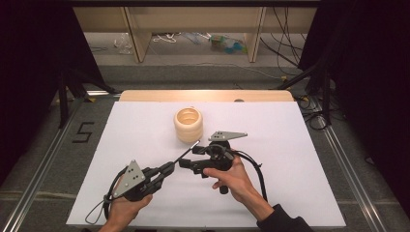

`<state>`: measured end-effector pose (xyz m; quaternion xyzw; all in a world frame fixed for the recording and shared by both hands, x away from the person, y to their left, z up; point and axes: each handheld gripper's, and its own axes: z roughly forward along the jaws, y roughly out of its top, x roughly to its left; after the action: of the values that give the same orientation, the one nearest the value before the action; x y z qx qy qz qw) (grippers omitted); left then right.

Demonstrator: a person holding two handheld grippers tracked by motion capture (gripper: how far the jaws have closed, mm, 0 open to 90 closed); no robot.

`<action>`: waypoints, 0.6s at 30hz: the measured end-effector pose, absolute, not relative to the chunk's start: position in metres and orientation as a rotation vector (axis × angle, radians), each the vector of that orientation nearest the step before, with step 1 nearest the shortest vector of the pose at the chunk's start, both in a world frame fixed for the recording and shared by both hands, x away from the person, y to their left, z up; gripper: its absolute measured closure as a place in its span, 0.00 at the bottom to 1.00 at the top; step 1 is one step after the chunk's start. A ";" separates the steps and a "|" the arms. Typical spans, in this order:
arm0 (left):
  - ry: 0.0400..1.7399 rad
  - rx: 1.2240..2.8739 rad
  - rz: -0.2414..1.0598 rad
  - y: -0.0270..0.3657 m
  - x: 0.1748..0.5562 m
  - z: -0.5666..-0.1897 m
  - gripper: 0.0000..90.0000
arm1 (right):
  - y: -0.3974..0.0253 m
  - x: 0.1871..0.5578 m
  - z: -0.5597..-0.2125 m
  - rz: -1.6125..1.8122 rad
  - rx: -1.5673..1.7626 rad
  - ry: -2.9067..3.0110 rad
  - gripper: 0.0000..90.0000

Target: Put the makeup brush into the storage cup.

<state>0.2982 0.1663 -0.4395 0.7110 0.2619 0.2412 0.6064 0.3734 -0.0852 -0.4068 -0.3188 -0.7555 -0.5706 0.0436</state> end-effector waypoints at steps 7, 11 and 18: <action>0.603 1.629 0.562 0.165 0.296 -0.438 0.94 | -0.085 0.373 -0.408 -1.760 -0.977 -2.278 0.30; 0.605 1.633 0.556 0.165 0.296 -0.438 0.94 | -0.085 0.375 -0.409 -1.785 -0.982 -2.242 0.32; 0.597 1.619 0.564 0.164 0.295 -0.438 0.94 | -0.087 0.375 -0.407 -1.801 -0.998 -2.209 0.37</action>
<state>0.2953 0.1638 -0.4379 0.7029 0.2593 0.2450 0.6153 0.3752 -0.0872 -0.4074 -0.3298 -0.7301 -0.5954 0.0608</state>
